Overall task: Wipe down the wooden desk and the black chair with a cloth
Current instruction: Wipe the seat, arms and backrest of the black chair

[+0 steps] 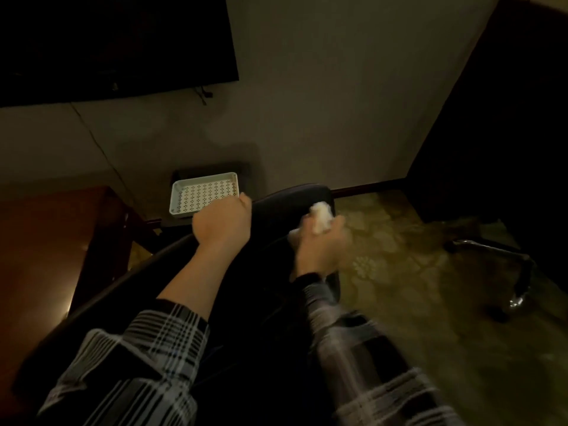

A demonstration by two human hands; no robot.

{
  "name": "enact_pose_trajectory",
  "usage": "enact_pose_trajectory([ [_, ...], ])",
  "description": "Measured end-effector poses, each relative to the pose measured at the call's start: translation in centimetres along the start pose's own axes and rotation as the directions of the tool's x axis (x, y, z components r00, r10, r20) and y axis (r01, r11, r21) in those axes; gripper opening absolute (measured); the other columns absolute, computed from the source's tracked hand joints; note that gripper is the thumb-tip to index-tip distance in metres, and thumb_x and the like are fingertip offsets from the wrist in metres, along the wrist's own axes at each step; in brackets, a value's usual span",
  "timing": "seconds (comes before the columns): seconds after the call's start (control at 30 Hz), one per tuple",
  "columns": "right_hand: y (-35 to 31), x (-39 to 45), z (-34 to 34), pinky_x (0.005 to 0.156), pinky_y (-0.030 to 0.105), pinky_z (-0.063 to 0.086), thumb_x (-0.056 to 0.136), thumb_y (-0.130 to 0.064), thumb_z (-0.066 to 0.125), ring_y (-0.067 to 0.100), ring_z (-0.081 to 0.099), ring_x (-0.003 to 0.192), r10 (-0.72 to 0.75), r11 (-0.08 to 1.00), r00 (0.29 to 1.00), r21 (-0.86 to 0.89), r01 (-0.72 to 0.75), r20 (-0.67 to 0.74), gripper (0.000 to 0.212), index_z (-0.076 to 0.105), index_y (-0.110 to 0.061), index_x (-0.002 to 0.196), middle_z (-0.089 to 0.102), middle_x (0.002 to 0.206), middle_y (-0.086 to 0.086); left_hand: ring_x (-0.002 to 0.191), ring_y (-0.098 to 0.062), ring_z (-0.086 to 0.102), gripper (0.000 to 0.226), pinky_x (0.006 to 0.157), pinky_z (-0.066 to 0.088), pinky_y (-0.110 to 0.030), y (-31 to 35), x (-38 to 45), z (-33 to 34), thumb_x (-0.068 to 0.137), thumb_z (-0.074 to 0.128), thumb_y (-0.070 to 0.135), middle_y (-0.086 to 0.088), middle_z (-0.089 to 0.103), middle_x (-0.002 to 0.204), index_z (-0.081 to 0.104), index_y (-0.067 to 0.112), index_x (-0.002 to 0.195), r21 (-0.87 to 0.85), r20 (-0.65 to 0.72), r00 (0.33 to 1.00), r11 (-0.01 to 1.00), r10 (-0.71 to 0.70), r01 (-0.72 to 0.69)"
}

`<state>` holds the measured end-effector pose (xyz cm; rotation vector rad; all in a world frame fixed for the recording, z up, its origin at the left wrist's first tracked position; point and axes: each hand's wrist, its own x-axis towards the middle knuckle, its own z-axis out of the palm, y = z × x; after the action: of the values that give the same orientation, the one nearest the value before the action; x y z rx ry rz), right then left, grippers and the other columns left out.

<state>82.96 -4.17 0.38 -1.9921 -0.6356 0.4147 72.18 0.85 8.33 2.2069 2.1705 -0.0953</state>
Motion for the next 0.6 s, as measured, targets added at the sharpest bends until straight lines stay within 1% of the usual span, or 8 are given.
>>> enact_pose_trajectory([
  [0.07,-0.6,-5.7,1.4,0.070,0.032,0.041,0.079,-0.038,0.064,0.026,0.054,0.084,-0.216,0.971,0.973,-0.085,0.223,0.083,0.033,0.054,-0.015,0.100,0.055,0.096,0.007,0.082,-0.022,0.056,0.033,0.056,0.039,-0.029,-1.4,-0.1,0.4,0.101,0.030,0.023,-0.007,0.055,0.092,0.046,0.015,0.129,0.020,-0.028,0.998,0.998,-0.051,0.052],
  [0.13,-0.6,-8.8,1.7,0.060,0.029,0.039,0.073,-0.044,0.059,0.027,0.055,0.070,-0.426,0.898,0.892,-0.054,0.438,0.150,0.032,0.051,-0.018,0.089,0.055,0.084,0.006,0.071,-0.022,0.052,0.038,0.046,0.027,-0.026,-2.9,-0.4,0.3,0.102,0.025,0.028,-0.005,0.053,0.083,0.052,0.016,0.126,0.041,-0.034,0.994,0.994,-0.102,0.103],
  [0.2,-0.6,-6.4,1.6,0.062,0.029,0.034,0.075,-0.044,0.057,0.027,0.052,0.069,-0.494,0.865,0.849,0.013,0.501,0.185,0.030,0.051,-0.016,0.087,0.054,0.082,0.008,0.075,-0.025,0.052,0.039,0.044,0.022,-0.026,-3.8,-0.9,0.3,0.102,0.024,0.029,-0.005,0.054,0.088,0.050,0.020,0.129,0.013,-0.048,0.988,0.989,-0.145,0.145],
  [0.3,-1.1,-1.5,0.5,0.066,0.033,0.037,0.081,-0.037,0.062,0.024,0.049,0.076,-0.349,0.937,0.913,0.068,0.342,0.213,0.025,0.043,-0.020,0.083,0.052,0.085,0.005,0.076,-0.022,0.048,0.039,0.046,0.025,-0.027,-3.8,-1.0,0.5,0.101,0.027,0.027,-0.006,0.053,0.094,0.043,0.018,0.136,-0.026,-0.047,0.989,0.989,-0.144,0.143],
  [0.37,-1.8,0.0,0.8,0.069,0.033,0.040,0.081,-0.035,0.061,0.023,0.052,0.078,-0.257,0.959,0.948,0.168,0.227,0.189,0.026,0.039,-0.021,0.081,0.053,0.084,0.004,0.067,-0.018,0.045,0.041,0.049,0.028,-0.027,-3.6,-0.7,0.2,0.102,0.025,0.032,-0.004,0.052,0.083,0.053,0.013,0.124,0.012,0.004,0.993,0.993,-0.122,0.121],
  [0.43,-2.1,0.0,1.5,0.067,0.030,0.039,0.083,-0.033,0.062,0.020,0.053,0.075,-0.176,0.962,0.973,0.237,0.138,0.151,0.025,0.040,-0.022,0.080,0.054,0.081,0.002,0.058,-0.016,0.040,0.044,0.046,0.024,-0.027,-4.0,-0.8,0.1,0.102,0.021,0.033,-0.002,0.046,0.074,0.056,0.014,0.120,0.032,0.016,0.995,0.995,-0.099,0.099],
  [0.53,-3.5,0.6,1.8,0.064,0.024,0.042,0.086,-0.031,0.062,0.010,0.055,0.071,0.013,0.901,0.990,0.427,-0.072,0.140,0.019,0.048,-0.018,0.088,0.057,0.080,-0.005,0.056,-0.016,0.037,0.040,0.044,0.023,-0.027,-5.4,-1.2,0.1,0.102,0.023,0.027,-0.001,0.041,0.071,0.049,0.020,0.131,0.086,0.016,0.994,0.991,-0.108,0.107],
  [0.6,-4.9,1.1,2.3,0.063,0.020,0.041,0.087,-0.031,0.061,0.008,0.055,0.071,0.040,0.894,0.990,0.438,-0.097,0.138,0.021,0.048,-0.016,0.092,0.057,0.082,-0.006,0.064,-0.017,0.044,0.040,0.049,0.032,-0.028,-6.5,-1.9,0.0,0.101,0.026,0.021,-0.003,0.048,0.080,0.040,0.019,0.138,0.020,0.004,0.991,0.990,-0.137,0.137],
])
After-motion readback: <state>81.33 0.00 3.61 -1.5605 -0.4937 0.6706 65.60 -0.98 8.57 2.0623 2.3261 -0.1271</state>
